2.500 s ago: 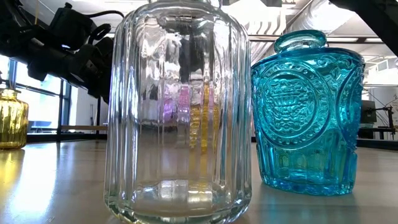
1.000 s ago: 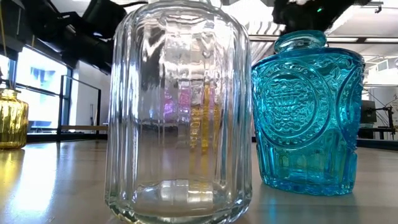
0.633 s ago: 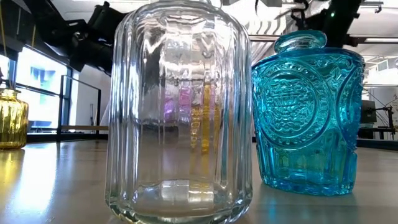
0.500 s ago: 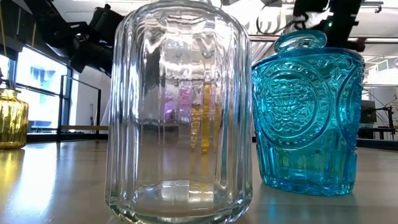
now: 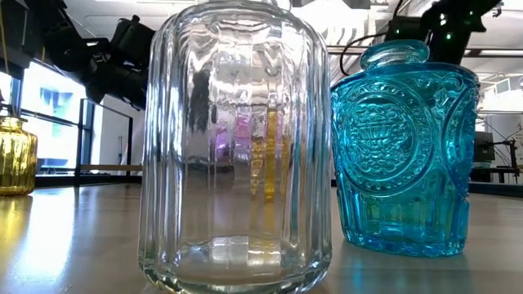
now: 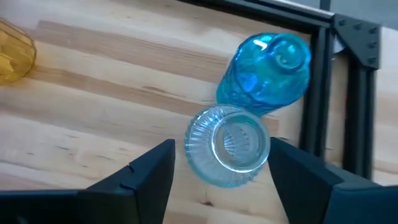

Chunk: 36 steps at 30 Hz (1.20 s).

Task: Sort vases onto shelf
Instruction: Put the right transparent vase on the shelf

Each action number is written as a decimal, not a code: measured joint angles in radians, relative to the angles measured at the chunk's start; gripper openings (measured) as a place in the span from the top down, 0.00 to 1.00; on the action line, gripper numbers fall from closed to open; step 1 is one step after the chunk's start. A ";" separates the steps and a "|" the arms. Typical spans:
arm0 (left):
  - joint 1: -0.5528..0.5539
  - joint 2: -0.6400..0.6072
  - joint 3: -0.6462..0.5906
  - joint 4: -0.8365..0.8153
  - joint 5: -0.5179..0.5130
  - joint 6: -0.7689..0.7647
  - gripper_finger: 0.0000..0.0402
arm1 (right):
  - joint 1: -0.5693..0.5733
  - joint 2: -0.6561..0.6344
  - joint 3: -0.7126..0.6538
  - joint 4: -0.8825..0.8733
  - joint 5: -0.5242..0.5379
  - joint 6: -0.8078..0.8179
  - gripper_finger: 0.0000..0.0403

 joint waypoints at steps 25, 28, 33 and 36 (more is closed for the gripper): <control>-0.001 0.000 -0.014 0.026 -0.002 -0.037 1.00 | 0.083 0.000 -0.096 0.209 0.082 -0.157 0.81; -0.001 0.000 -0.014 0.026 -0.002 -0.037 1.00 | 0.116 0.000 -0.096 0.210 0.077 -0.157 0.81; -0.001 0.000 -0.014 0.022 0.054 -0.046 1.00 | 0.196 -0.002 -0.095 0.228 0.019 -0.157 0.81; -0.003 0.000 -0.014 0.017 0.093 -0.046 1.00 | 0.260 -0.002 -0.094 0.256 -0.029 -0.157 0.81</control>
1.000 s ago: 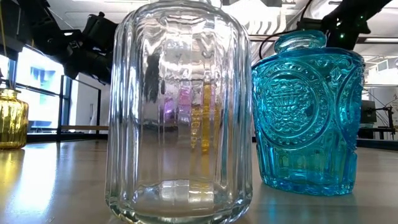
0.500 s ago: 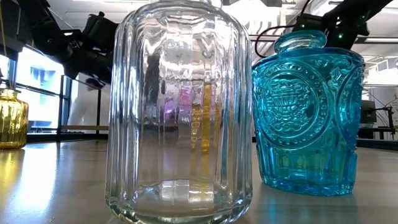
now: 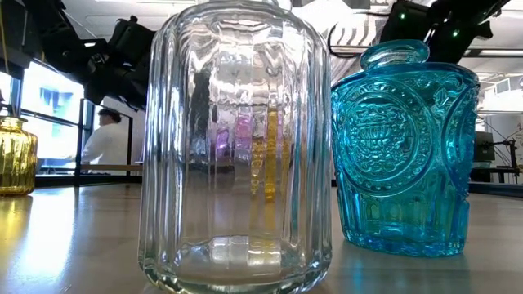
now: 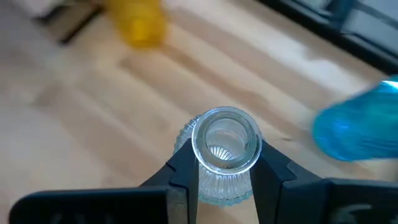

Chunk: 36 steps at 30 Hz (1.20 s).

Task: Sort vases onto shelf
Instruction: Put the right transparent vase on the shelf

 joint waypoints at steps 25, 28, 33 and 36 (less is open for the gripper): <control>-0.105 -0.165 -0.136 0.061 -0.212 0.012 0.99 | 0.453 0.334 0.476 0.241 -0.020 -0.186 0.81; -0.082 -0.242 -0.178 0.061 -0.218 0.002 1.00 | 0.471 0.447 0.589 0.243 -0.049 -0.241 0.81; -0.055 -0.324 -0.223 0.058 -0.219 0.001 1.00 | 0.464 0.641 0.774 0.240 -0.171 -0.292 0.81; -0.034 -0.349 -0.243 0.057 -0.229 0.012 1.00 | 0.449 0.752 0.879 0.228 -0.250 -0.316 0.81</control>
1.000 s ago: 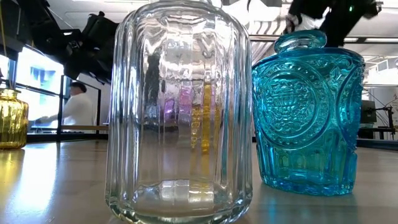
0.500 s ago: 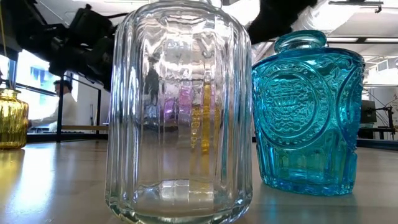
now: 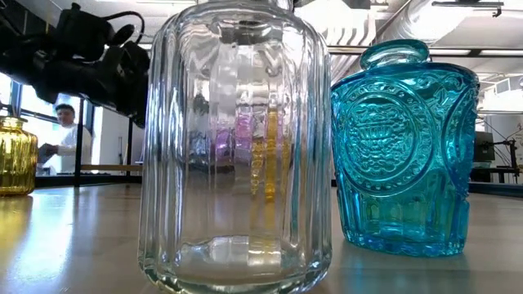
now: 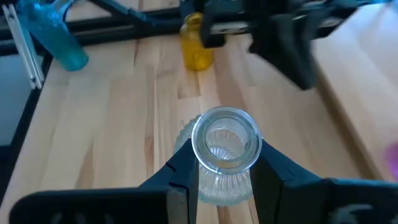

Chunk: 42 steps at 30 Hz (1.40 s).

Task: Sort vases onto shelf
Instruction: Put the right transparent vase on the shelf

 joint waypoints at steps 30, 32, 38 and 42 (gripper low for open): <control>0.026 -0.013 -0.020 -0.010 0.022 0.015 1.00 | -0.040 0.297 0.173 -0.085 -0.088 -0.096 0.72; 0.026 -0.013 -0.020 -0.015 0.022 0.015 1.00 | -0.040 0.297 0.172 -0.091 -0.088 -0.096 0.67; 0.026 -0.013 -0.020 -0.045 0.022 0.006 1.00 | -0.039 0.297 0.172 -0.056 -0.087 -0.103 0.52; 0.026 -0.013 -0.020 -0.059 0.021 0.007 1.00 | -0.039 0.297 0.180 -0.057 -0.087 -0.127 0.45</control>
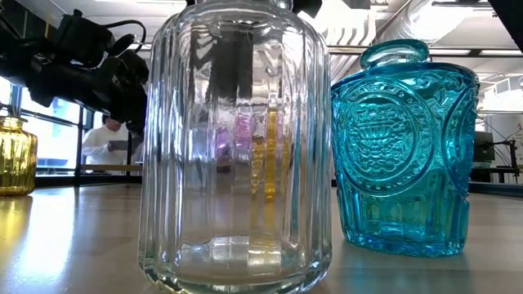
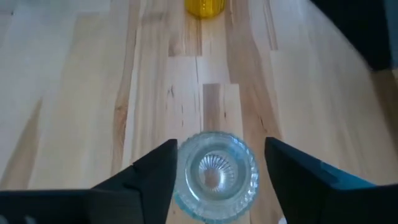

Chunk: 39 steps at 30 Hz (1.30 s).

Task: Sort vases onto shelf
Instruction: Put the right transparent vase on the shelf

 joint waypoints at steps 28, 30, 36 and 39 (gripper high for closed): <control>-0.016 0.000 0.000 -0.012 0.013 0.037 0.99 | 0.077 -0.139 -0.101 0.207 0.227 -0.272 0.98; -0.033 0.000 0.000 0.002 0.042 0.037 0.98 | 0.073 -0.206 -0.180 0.245 0.226 -0.277 0.99; -0.145 0.001 0.002 0.014 0.060 -0.031 0.87 | 0.020 -0.441 -0.482 0.378 0.242 -0.247 0.99; -0.216 0.001 0.003 0.012 -0.016 -0.064 0.79 | -0.011 -0.551 -0.635 0.482 0.244 -0.230 1.00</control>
